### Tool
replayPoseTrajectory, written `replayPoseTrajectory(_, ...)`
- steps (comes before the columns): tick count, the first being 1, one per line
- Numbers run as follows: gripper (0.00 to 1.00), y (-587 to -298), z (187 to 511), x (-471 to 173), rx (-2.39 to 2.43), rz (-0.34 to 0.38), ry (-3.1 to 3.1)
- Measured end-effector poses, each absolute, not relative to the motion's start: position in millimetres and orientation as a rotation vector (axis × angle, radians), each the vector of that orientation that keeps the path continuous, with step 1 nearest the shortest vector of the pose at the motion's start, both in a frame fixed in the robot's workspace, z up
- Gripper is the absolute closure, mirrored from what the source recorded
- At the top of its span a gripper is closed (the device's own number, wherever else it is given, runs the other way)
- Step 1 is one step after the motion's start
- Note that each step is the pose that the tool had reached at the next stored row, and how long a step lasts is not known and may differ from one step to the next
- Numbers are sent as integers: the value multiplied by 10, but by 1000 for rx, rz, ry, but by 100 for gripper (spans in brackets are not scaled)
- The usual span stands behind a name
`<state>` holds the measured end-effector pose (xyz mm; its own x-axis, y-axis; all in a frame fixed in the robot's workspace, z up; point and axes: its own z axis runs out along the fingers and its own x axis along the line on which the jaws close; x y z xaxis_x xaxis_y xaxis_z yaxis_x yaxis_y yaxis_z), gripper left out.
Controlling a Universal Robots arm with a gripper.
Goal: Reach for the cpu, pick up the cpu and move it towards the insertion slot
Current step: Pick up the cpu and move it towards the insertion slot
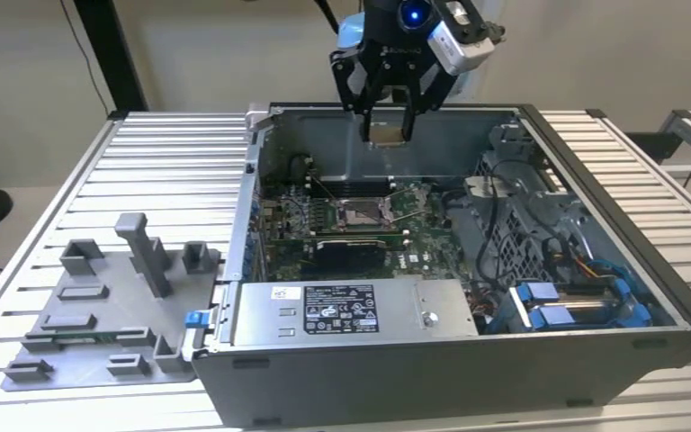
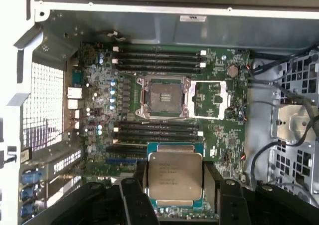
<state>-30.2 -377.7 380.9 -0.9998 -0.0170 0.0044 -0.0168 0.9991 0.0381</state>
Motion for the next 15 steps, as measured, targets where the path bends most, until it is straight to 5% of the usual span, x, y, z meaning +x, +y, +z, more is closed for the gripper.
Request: replayPoseTrajectory(15,100,-3252,3781,-330,26,-60,-3134)
